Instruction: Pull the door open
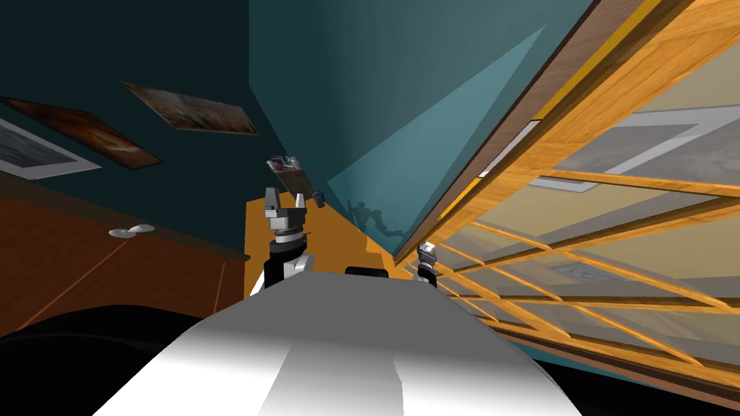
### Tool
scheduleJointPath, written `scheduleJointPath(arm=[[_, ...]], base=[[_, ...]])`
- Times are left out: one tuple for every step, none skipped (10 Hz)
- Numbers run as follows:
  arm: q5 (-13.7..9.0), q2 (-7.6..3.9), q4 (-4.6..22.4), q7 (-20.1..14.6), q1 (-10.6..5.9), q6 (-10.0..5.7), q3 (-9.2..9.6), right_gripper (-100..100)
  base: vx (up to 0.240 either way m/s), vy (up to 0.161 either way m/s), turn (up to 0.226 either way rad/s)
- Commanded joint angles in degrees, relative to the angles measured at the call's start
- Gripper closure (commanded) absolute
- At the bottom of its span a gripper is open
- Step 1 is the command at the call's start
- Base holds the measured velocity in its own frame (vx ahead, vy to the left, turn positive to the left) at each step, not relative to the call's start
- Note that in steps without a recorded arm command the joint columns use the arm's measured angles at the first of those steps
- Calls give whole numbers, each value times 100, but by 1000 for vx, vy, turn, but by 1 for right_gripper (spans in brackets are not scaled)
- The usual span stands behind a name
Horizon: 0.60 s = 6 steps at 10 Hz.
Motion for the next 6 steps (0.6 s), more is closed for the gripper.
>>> scheduleJointPath(arm=[[-1,6,-17,29,4,18,-1,100],[-1,6,-17,29,4,18,-1,100],[-1,6,-17,29,4,18,-1,100],[-1,6,-17,29,4,18,-1,100],[-1,6,-17,29,4,18,-1,100],[-1,6,-17,29,4,18,-1,100]], base=[[-11,-2,-11],[-32,-12,-30],[-26,-2,26],[-14,1,8],[0,0,0],[0,0,0]])
